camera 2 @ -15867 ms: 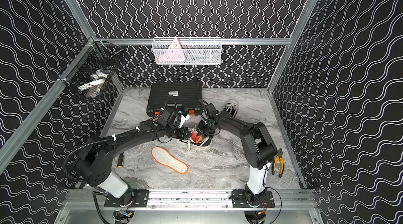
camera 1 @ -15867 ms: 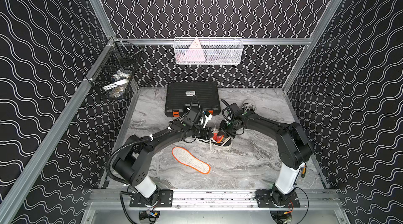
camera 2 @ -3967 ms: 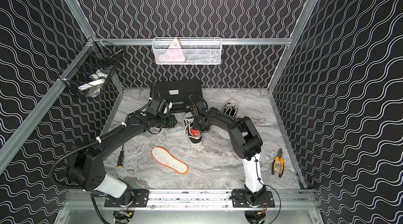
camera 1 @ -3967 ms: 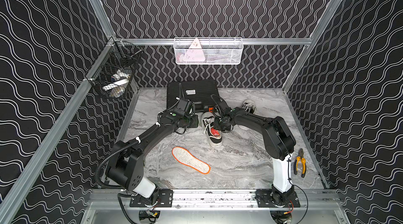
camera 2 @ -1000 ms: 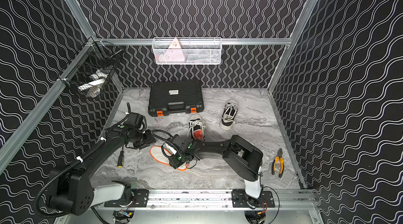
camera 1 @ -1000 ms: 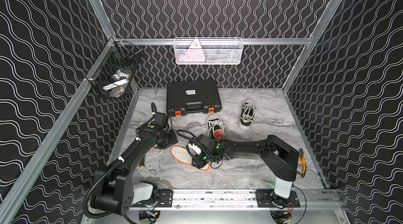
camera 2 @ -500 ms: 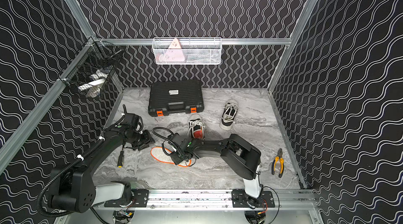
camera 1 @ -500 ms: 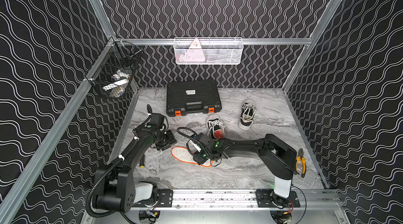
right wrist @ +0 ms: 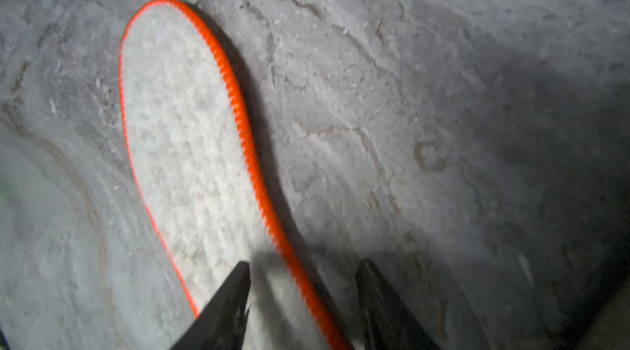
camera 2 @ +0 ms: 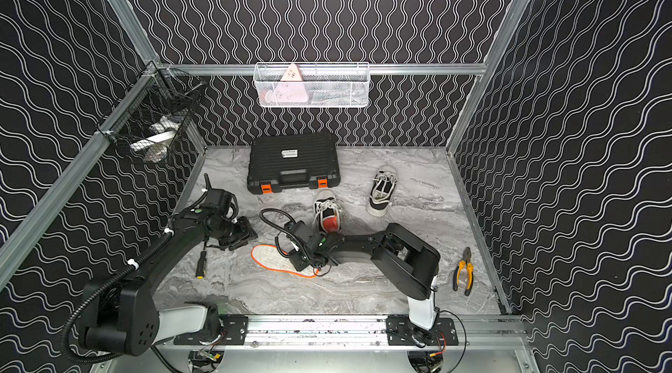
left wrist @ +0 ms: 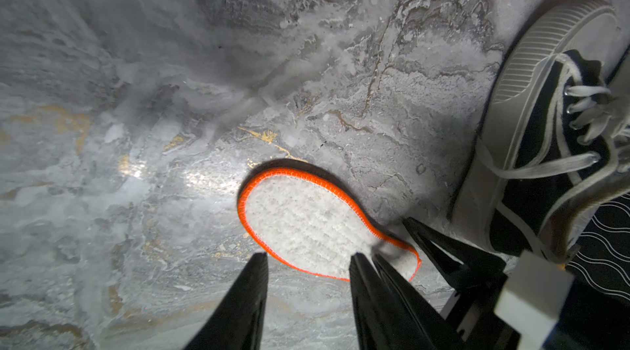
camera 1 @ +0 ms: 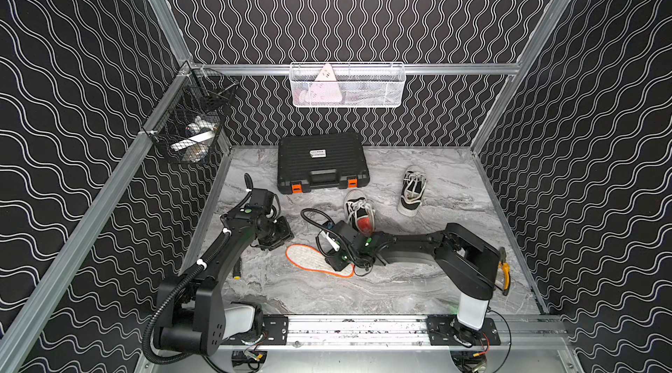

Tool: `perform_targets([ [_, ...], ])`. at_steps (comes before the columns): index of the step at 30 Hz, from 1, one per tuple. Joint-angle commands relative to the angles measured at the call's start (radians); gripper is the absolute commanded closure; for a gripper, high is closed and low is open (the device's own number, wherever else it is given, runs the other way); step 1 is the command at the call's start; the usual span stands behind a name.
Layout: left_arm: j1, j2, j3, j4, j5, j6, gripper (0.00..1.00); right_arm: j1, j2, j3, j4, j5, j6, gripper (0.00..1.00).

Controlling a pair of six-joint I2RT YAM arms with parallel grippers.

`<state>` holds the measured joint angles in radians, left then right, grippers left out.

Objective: Insert the insole into the shoe
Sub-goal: Pick up the insole from the center of the board.

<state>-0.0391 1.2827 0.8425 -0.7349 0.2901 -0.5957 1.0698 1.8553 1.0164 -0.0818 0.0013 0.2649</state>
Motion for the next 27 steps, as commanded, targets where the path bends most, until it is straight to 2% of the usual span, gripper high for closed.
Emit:
perform_targets([
  [1,0.004,-0.003,0.008,-0.007,-0.015,0.019,0.55,0.022,-0.013,-0.049,-0.065,0.000,0.047,0.42],
  [5,0.004,0.010,0.000,0.012,-0.016,0.018,0.55,0.039,-0.002,-0.052,-0.094,0.052,0.051,0.38],
  [10,0.007,0.008,-0.005,0.012,-0.023,0.005,0.55,0.055,0.056,-0.036,-0.117,0.113,0.093,0.43],
  [21,0.028,0.056,0.020,0.016,-0.011,-0.003,0.51,0.065,0.025,-0.128,-0.057,0.134,0.151,0.89],
  [23,0.027,0.065,0.024,0.014,0.005,0.016,0.51,0.065,-0.005,-0.127,-0.046,0.092,0.149,0.95],
  [27,0.013,0.086,0.021,0.010,0.083,0.037,0.52,0.052,-0.088,-0.076,-0.067,0.046,0.170,1.00],
])
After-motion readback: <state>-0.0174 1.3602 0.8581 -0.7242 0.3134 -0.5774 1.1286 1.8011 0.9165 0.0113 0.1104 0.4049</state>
